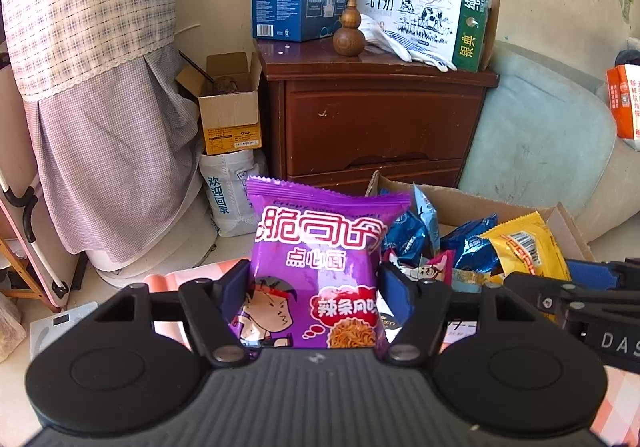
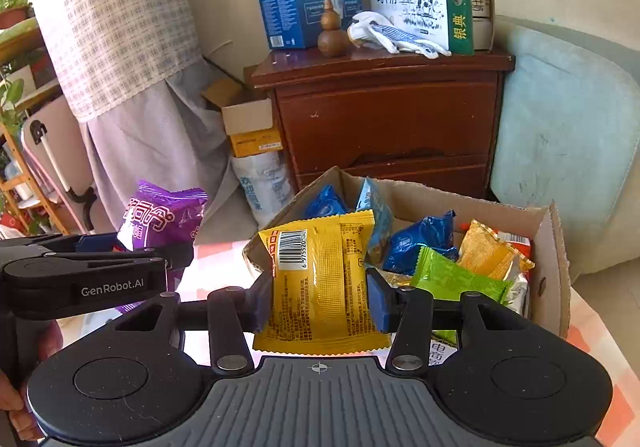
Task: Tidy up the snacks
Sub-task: 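Lift both held packets and carry them over the cardboard box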
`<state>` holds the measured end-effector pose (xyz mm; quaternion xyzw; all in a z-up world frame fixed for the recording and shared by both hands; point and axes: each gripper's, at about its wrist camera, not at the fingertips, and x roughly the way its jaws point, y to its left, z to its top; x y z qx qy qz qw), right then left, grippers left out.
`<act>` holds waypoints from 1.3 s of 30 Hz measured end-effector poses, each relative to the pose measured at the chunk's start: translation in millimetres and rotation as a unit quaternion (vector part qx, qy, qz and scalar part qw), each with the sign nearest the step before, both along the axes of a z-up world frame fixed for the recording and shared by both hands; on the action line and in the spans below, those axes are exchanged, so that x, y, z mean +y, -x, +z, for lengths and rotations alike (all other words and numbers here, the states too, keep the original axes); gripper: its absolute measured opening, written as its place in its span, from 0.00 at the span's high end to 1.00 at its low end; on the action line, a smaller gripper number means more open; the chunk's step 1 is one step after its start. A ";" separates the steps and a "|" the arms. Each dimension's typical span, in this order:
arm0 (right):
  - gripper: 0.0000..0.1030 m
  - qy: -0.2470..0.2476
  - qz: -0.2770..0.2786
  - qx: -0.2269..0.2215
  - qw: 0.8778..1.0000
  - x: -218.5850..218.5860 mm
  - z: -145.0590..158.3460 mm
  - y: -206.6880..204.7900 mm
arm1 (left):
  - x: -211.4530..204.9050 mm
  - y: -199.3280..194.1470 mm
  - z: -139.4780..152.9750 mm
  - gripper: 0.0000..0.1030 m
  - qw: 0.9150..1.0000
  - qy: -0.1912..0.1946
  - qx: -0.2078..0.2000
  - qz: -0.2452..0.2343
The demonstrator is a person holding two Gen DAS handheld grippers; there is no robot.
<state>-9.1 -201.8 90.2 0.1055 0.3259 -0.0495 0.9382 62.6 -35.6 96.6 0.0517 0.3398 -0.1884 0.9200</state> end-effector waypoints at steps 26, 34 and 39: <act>0.55 -0.009 -0.120 -0.030 0.992 -60.6 14.8 15.1 | -87.0 -12.7 -11.5 0.34 0.999 -0.013 -0.009 -0.039; 0.55 -0.013 -0.148 -0.029 0.989 -75.6 7.8 0.0 | -102.6 -24.8 -15.9 0.34 0.999 -0.020 -0.005 -0.048; 0.55 -0.020 -0.168 -0.025 0.985 -87.4 -0.4 -8.4 | -109.6 -31.3 -19.8 0.34 0.999 -0.017 0.002 -0.049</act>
